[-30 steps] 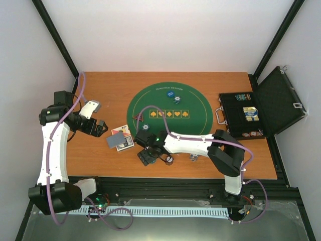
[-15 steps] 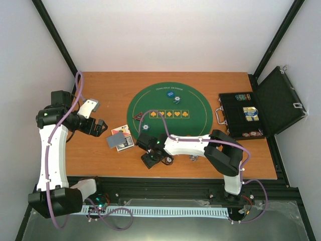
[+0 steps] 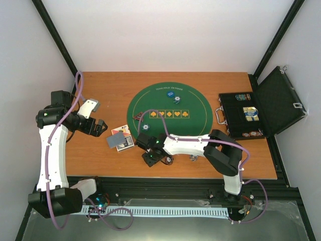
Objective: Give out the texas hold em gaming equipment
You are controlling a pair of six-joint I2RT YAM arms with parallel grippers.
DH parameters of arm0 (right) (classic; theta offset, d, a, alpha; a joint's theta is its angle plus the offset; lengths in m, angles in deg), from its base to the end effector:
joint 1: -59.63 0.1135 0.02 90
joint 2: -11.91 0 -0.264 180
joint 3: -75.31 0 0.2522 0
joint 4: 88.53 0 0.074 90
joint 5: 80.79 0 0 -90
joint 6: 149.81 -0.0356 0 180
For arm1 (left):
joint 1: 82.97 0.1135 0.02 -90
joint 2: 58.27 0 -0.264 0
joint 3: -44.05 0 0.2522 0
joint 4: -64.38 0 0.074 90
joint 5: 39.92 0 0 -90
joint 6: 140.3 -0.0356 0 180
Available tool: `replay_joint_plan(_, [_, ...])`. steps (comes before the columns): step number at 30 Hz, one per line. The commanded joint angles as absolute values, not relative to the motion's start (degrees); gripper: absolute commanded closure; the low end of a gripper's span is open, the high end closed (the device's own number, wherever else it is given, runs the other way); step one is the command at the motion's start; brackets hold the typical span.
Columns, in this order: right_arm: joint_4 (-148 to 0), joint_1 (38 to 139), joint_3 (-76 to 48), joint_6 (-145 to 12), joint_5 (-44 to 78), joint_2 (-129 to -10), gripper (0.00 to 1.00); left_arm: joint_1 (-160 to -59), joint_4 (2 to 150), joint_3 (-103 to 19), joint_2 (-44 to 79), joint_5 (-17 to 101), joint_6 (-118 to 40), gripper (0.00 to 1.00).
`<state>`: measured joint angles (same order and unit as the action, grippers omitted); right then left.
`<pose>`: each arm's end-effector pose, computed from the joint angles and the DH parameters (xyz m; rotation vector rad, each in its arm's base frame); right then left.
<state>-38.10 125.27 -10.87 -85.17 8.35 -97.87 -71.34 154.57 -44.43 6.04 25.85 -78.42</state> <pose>0.1533 0.3374 0.1556 -1.0035 2.7451 0.2771 0.1782 0.0218 0.3574 0.4882 2.5458 -0.3358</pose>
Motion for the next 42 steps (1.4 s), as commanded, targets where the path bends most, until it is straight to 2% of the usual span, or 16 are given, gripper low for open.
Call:
replay_joint_plan(1, [-37.8, 125.7, -12.9, -84.9, 7.2, -98.3, 0.56, -71.2, 156.0, -46.9, 5.1, 25.9, -79.1, 0.00])
replay_joint_plan(6, [-37.0, 125.7, -13.7, -84.9, 6.8, -98.0, 0.65, -71.1, 156.0, -46.7, 5.1, 25.9, -79.1, 0.00])
replay_joint_plan(7, [-36.9, 125.7, -13.7, -84.7, 6.9, -98.1, 0.63, -71.2, 155.9, -46.7, 5.1, 25.9, -79.1, 0.00])
replay_joint_plan(10, [-36.0, 125.7, -14.0, -84.5, 5.9, -98.8, 0.48, -71.1, 155.9, -46.7, 4.8, 26.0, -79.1, 0.00])
replay_joint_plan(15, [-36.3, 125.7, -13.2, -84.5, 5.6, -99.2, 0.43, -71.2, 156.1, -47.1, 4.4, 26.2, -79.3, 0.00])
replay_joint_plan(22, [-37.4, 125.9, -13.0, -84.7, 6.5, -100.7, 0.45, -71.2, 156.0, -47.3, 4.3, 26.5, -79.5, 0.00])
replay_joint_plan(28, [-38.1, 126.0, -12.5, -85.0, 6.1, -100.3, 0.58, -71.1, 156.1, -47.5, 4.4, 26.4, -79.5, 0.00])
replay_joint_plan(36, [-36.2, 126.0, -14.1, -84.0, 5.5, -99.5, 0.49, -71.1, 156.2, -47.5, 4.3, 26.3, -79.6, 0.00])
replay_joint_plan(42, [-35.9, 126.0, -14.6, -83.9, 5.4, -99.1, 0.52, -71.2, 156.4, -46.8, 4.0, 26.3, -79.8, 0.00])
